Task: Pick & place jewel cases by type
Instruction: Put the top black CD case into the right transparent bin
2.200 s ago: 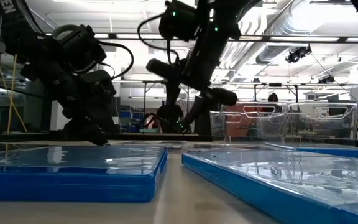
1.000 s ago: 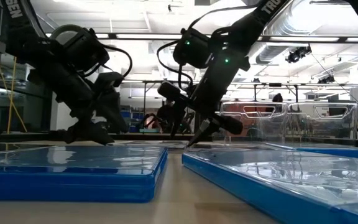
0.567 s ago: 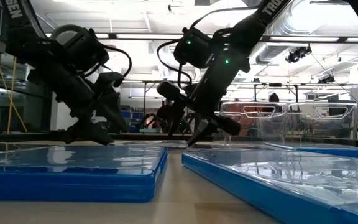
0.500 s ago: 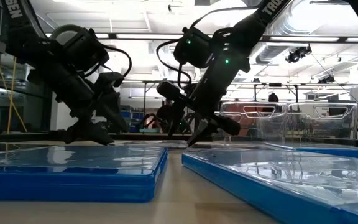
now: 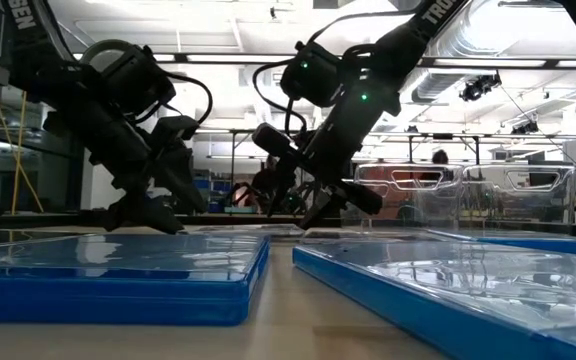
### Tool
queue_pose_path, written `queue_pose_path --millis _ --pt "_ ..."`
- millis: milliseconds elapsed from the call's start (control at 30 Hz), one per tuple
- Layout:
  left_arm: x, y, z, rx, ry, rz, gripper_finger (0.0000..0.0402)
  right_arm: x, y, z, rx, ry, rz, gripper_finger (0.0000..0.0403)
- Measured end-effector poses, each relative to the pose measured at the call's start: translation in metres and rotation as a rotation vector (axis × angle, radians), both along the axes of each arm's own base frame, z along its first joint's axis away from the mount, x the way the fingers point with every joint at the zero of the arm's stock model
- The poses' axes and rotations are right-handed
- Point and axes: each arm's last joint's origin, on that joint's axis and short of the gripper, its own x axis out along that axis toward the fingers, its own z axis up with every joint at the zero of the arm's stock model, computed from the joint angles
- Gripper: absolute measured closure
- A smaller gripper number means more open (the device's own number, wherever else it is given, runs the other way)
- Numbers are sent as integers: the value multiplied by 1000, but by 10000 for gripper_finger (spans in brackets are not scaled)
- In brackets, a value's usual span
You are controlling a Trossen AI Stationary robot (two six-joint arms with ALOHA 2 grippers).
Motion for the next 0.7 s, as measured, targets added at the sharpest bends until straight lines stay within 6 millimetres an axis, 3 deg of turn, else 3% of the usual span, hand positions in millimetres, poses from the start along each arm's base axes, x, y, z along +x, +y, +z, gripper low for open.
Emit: queue_pose_path --millis 700 --pt "0 0 0 22 -5 -15 166 -2 1 47 -25 -145 55 204"
